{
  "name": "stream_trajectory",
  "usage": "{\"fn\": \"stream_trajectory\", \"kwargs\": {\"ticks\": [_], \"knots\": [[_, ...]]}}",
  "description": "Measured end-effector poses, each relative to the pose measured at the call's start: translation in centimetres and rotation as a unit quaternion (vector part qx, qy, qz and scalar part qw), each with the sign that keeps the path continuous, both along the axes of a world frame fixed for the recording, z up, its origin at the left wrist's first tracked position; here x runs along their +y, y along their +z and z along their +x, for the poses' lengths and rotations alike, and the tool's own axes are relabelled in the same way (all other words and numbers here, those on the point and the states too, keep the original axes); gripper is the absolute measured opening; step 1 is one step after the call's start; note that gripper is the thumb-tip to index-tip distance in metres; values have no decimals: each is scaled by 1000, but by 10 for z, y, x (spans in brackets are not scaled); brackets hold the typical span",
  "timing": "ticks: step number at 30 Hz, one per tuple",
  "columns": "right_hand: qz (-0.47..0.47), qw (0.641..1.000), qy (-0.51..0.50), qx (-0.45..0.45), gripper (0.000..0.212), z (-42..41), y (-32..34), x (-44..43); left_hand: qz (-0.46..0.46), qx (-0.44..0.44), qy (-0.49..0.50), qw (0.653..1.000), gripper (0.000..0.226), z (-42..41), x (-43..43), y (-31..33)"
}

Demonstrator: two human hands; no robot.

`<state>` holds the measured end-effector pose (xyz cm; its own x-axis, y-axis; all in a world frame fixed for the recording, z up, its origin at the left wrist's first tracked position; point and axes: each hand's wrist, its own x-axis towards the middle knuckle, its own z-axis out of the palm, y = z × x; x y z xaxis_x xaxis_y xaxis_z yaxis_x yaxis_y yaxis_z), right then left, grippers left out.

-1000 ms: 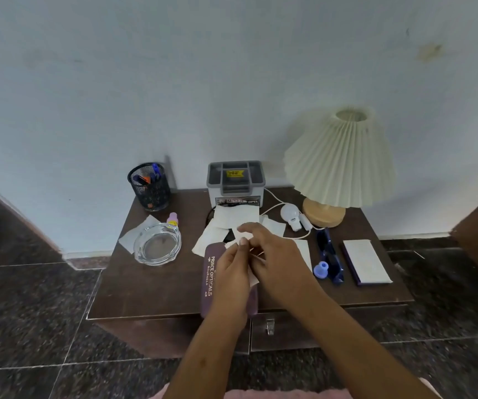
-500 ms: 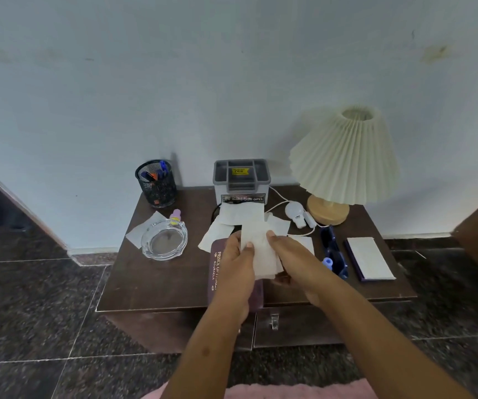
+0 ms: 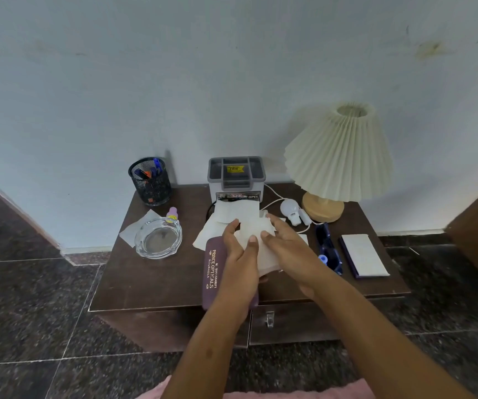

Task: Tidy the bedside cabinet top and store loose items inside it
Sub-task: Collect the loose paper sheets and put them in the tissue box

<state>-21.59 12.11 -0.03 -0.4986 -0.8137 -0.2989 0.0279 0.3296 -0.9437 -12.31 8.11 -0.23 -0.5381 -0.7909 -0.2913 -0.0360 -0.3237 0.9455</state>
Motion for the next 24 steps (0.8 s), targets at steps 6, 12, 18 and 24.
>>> {"fn": "stream_trajectory", "kwargs": {"ticks": [6, 12, 18, 24], "knots": [[9, 999, 40, 18, 45, -3, -1, 1, -4, -67, 29, 997, 45, 2, -6, -3], [25, 996, 65, 53, 49, 5, -9, -6, -37, -71, 17, 997, 33, 2, -5, -6], [19, 995, 53, 79, 49, 0, -13, -7, -9, -75, 33, 997, 23, 2, -6, -6], [119, 977, 29, 174, 42, -37, -19, 9, 2, -87, 40, 995, 20, 1, -8, -9]]}}
